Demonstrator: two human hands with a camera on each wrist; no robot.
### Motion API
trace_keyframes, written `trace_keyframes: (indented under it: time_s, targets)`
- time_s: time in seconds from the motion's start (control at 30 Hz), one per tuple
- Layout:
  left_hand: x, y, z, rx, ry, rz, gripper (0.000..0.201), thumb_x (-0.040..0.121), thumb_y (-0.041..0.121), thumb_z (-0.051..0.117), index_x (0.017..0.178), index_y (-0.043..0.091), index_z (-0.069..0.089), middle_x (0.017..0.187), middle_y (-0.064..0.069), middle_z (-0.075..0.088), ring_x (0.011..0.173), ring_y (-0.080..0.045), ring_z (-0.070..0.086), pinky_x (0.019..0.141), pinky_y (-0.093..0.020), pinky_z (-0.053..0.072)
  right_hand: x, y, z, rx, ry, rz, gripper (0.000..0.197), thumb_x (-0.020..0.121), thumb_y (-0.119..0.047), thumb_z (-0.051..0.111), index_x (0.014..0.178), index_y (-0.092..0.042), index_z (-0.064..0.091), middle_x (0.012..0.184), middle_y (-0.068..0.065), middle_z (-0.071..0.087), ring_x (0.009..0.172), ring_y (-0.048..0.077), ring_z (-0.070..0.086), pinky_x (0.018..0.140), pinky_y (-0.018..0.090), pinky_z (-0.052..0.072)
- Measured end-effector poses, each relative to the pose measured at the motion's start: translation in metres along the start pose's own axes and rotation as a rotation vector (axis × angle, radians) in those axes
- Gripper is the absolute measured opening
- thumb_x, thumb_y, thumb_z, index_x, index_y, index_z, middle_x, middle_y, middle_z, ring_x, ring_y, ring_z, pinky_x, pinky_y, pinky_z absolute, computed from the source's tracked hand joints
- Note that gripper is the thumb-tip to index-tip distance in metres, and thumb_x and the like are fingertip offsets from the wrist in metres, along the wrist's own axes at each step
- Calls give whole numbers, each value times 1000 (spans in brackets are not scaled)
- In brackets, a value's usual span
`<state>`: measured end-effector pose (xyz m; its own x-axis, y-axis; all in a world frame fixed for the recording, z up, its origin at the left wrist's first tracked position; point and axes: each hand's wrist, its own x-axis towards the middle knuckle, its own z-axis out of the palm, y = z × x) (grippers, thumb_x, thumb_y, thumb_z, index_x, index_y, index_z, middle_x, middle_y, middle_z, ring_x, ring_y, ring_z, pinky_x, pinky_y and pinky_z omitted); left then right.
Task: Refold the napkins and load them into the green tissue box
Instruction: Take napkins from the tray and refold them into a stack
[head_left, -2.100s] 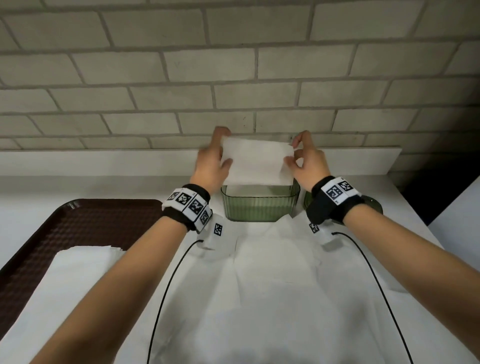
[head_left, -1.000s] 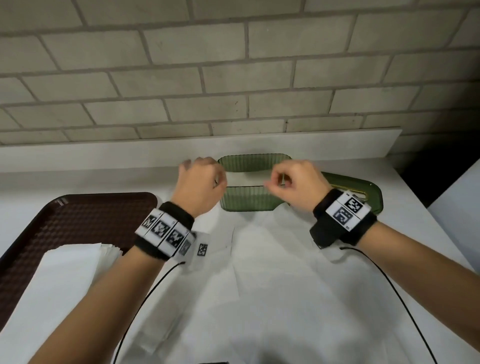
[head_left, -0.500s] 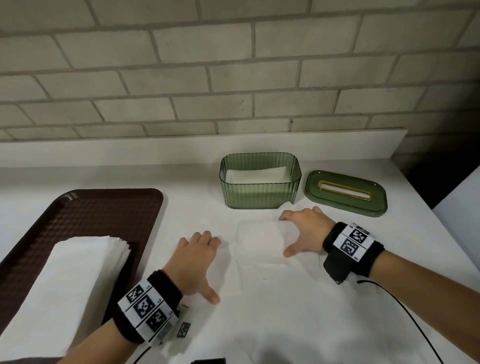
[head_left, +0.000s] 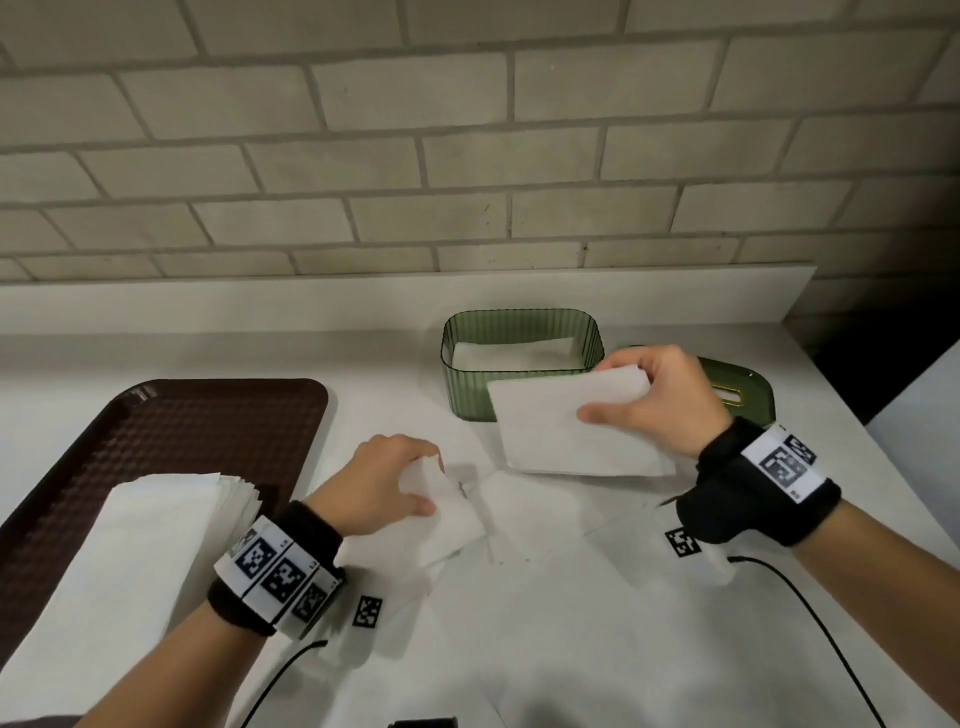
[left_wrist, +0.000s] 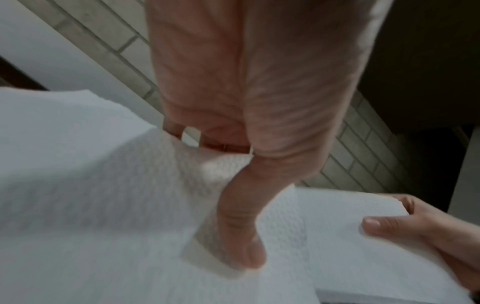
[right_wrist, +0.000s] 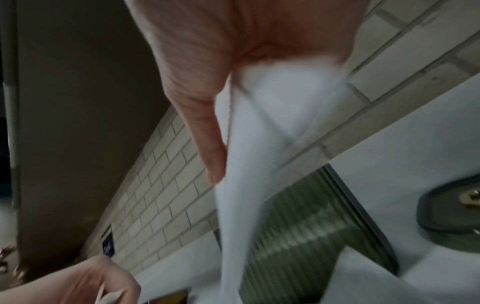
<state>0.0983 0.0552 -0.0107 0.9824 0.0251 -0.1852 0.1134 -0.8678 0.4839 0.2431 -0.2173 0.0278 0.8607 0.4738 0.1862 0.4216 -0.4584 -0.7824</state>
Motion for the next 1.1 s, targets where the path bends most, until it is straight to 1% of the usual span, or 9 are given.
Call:
trace_keyframes:
  time_s: [0.1, 0.3, 0.47, 0.6, 0.7, 0.8, 0.93, 1.03, 1.1]
  targets:
    - [1, 14, -16, -136, 74, 91, 25, 68, 21, 86, 71, 32, 63, 80, 8, 70, 80, -8, 61, 79, -29, 46, 4, -5, -4, 159, 60, 18, 20, 64, -18, 89, 74, -20, 72, 73, -5, 72, 59, -2, 62, 57, 13, 46]
    - [4, 65, -24, -330, 240, 325, 25, 57, 23, 93, 68, 20, 71, 81, 9, 68, 76, -12, 61, 75, -18, 45, 6, -21, 16, 247, -2, -19, 13, 70, -18, 85, 70, -13, 73, 66, -2, 69, 54, 2, 58, 52, 18, 44]
    - [12, 97, -32, -314, 422, 423, 38, 51, 28, 95, 66, 43, 64, 96, 6, 58, 72, -3, 50, 65, -12, 38, 9, -33, 34, 157, -228, -104, 45, 75, -25, 81, 52, 2, 54, 51, 2, 39, 49, 10, 31, 49, 26, 25]
    - [19, 102, -32, -325, 487, 410, 29, 48, 25, 96, 67, 16, 76, 104, 1, 54, 77, 2, 47, 70, -12, 38, 10, -42, 33, 152, -353, -170, 42, 78, -23, 72, 59, 10, 55, 52, 2, 39, 53, 10, 31, 50, 27, 26]
    - [20, 101, -28, -322, 458, 369, 25, 50, 19, 96, 61, 15, 73, 111, 1, 52, 93, -7, 50, 83, -8, 38, 9, -46, 30, 143, -352, -171, 43, 89, -18, 68, 60, 10, 53, 53, 4, 33, 49, 7, 25, 49, 23, 21]
    - [22, 96, -27, -365, 426, 362, 25, 54, 17, 95, 62, 16, 71, 109, -1, 60, 98, -11, 59, 86, -21, 48, 6, -44, 30, 122, -349, -163, 44, 94, -22, 62, 63, 9, 55, 53, 3, 32, 46, 7, 24, 47, 19, 19]
    - [23, 93, -22, -450, 460, 316, 34, 55, 16, 94, 64, 16, 61, 83, -3, 67, 77, -24, 63, 73, -44, 53, 1, -44, 28, 237, -302, -60, 58, 92, -48, 47, 58, -2, 52, 48, -5, 36, 42, 5, 30, 47, 23, 26]
    - [24, 89, -21, -716, 587, 218, 44, 57, 7, 93, 79, 6, 54, 76, -12, 64, 68, -33, 62, 65, -46, 54, 0, -37, 26, 548, -275, 108, 66, 77, -77, 48, 98, -18, 68, 91, -2, 73, 88, 12, 69, 81, 34, 55]
    - [22, 87, -20, -959, 649, 207, 51, 61, -4, 88, 95, 6, 51, 78, -11, 66, 70, -26, 64, 62, -40, 54, -1, -28, 26, 760, -275, 163, 74, 67, -65, 73, 119, -16, 55, 103, 1, 73, 95, 18, 70, 81, 34, 58]
